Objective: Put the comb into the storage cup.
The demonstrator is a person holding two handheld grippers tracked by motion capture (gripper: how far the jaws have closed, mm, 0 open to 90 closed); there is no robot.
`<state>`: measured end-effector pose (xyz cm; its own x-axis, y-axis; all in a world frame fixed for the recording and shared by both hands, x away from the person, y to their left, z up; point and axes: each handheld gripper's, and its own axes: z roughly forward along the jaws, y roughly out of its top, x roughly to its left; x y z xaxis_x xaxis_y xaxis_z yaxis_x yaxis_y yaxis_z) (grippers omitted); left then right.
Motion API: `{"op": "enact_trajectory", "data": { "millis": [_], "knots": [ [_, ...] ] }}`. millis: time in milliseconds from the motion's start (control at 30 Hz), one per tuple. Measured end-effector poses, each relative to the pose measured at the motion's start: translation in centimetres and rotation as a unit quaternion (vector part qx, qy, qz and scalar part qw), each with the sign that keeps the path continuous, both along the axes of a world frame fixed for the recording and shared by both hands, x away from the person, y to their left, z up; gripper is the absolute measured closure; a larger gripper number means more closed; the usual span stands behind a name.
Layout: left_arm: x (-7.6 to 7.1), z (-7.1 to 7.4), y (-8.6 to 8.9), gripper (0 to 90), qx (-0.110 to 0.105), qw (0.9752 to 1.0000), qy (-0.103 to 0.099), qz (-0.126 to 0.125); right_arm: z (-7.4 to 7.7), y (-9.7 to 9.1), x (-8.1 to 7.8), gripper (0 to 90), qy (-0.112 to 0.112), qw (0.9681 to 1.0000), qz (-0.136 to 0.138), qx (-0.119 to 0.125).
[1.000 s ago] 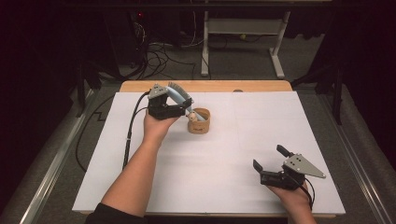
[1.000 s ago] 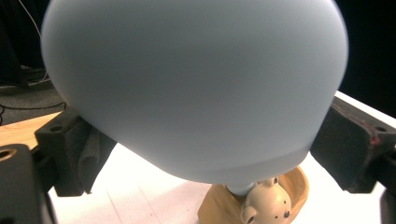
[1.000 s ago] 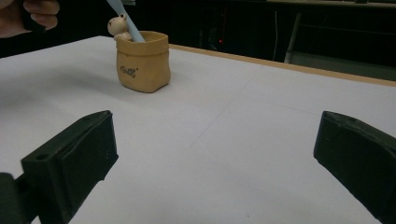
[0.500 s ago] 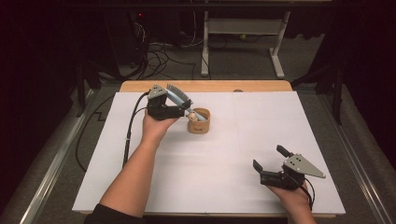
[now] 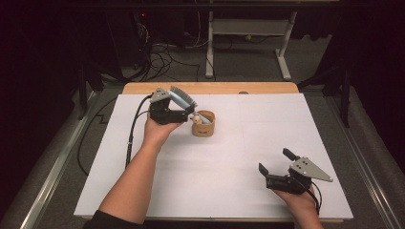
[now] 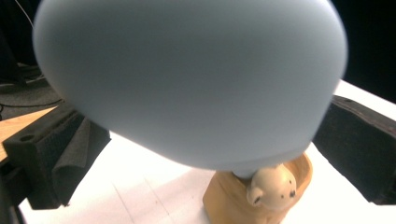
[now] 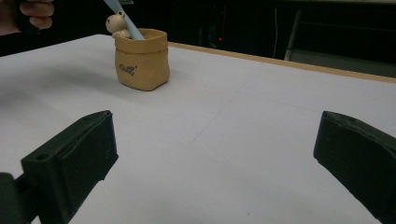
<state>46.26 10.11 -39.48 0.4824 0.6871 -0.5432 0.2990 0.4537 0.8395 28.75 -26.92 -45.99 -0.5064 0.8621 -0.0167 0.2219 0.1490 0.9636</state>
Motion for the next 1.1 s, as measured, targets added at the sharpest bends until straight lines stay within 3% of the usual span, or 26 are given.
{"op": "enact_trajectory", "data": {
  "millis": [367,867,967,1100],
  "knots": [
    [-2.0,-0.5,1.0,0.5,-0.013,0.9999,-0.002,-0.007,0.1,0.0,-0.1,0.0,-0.003,1.0,-0.002,-0.001],
    [-5.7,-3.7,3.3,1.0,-0.02,0.9996,0.001,-0.017,0.1,0.0,-0.1,0.0,-0.005,1.0,-0.006,-0.003],
    [-6.5,-4.0,3.8,1.1,-0.03,0.9994,0.002,-0.02,0.1,-0.1,-0.1,0.0,-0.005,1.0,-0.007,-0.005],
    [-8.1,-4.6,4.3,1.0,-0.02,0.9994,-0.007,-0.027,0.2,-0.2,-0.1,0.0,-0.007,0.9999,-0.008,-0.005]
  ]
}}
